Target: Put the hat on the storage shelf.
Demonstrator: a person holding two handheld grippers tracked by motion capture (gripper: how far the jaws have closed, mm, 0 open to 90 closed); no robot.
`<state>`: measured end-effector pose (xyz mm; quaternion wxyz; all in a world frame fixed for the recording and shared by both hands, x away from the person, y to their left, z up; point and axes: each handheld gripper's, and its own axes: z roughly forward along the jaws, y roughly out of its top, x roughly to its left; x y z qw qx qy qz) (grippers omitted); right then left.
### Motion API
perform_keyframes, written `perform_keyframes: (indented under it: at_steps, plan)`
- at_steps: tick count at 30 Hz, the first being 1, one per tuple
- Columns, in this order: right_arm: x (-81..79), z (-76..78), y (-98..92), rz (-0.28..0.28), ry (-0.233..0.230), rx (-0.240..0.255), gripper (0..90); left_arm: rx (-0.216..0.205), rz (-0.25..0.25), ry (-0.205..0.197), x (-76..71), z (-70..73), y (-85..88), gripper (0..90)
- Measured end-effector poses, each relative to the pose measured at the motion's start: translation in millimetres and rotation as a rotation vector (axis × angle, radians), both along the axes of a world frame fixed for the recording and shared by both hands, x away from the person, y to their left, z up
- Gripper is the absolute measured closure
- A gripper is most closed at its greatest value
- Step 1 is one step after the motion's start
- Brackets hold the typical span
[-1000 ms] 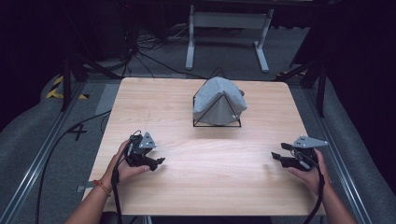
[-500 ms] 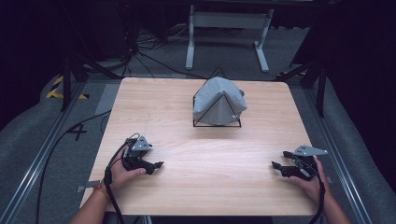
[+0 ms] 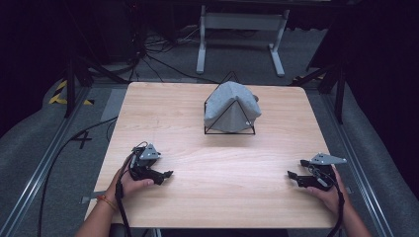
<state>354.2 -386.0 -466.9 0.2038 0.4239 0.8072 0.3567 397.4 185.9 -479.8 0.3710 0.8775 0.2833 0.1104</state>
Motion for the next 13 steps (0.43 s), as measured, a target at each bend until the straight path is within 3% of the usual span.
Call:
perform_keyframes:
  at_steps: [13]
  plan:
    - [-0.1, -0.1, 0.3, -0.004, -0.002, -0.004, 23.1, 0.005, 0.008, 0.004, 0.4, 0.3, -0.8, 12.7]
